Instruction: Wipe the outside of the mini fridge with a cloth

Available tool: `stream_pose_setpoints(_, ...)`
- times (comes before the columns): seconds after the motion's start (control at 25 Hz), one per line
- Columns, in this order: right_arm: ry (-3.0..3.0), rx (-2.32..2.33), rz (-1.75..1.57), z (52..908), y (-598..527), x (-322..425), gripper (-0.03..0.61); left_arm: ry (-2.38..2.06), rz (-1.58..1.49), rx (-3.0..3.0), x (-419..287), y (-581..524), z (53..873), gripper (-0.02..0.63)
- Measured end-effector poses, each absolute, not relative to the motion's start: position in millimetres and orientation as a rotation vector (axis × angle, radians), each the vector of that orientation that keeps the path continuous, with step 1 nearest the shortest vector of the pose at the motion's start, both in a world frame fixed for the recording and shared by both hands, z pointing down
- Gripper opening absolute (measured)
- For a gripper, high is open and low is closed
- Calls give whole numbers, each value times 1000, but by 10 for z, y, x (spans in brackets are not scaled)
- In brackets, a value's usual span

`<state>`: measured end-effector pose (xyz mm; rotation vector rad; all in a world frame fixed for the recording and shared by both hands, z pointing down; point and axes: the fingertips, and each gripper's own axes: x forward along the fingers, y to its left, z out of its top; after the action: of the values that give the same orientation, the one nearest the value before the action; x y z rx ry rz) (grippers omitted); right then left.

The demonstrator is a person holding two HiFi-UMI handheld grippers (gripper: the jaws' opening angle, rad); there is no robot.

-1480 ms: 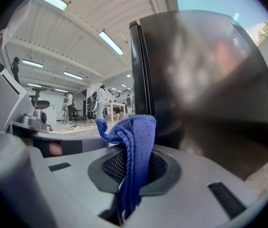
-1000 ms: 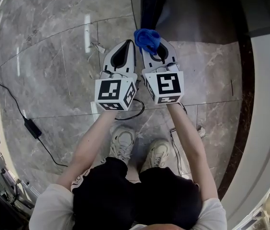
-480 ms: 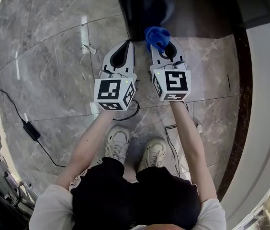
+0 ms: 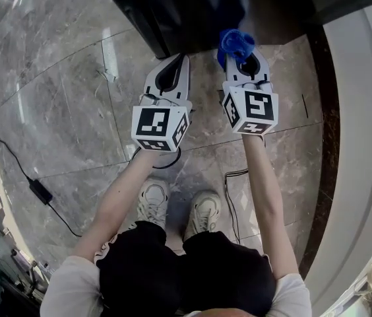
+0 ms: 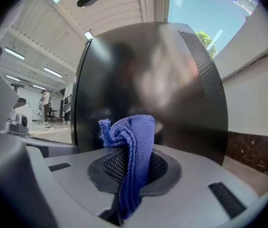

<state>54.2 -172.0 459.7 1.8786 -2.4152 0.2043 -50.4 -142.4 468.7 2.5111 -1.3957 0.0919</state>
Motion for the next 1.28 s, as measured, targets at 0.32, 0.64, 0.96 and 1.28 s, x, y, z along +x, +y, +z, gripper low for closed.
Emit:
stream_pose_setpoints(0.32,-2316,1999,162,4558,-1792,1254,52,-1154,72,2619,430,-1425,4656,5)
stream_pose_setpoints(0.64,-2190,2158,157,4565,-1881,2056,52,-1023,3,2697,1190,-1627,4490,5)
stream_pose_setpoints(0.96,-2109,2239,157,4592,-1930,2471,52,-956,17,2736,1600,-1702,4527,5)
stream_pose_setpoints(1.28,-2066,2287,176,4597,-1937,2604,52,-953,16,2713,1594,-1689,4610,5)
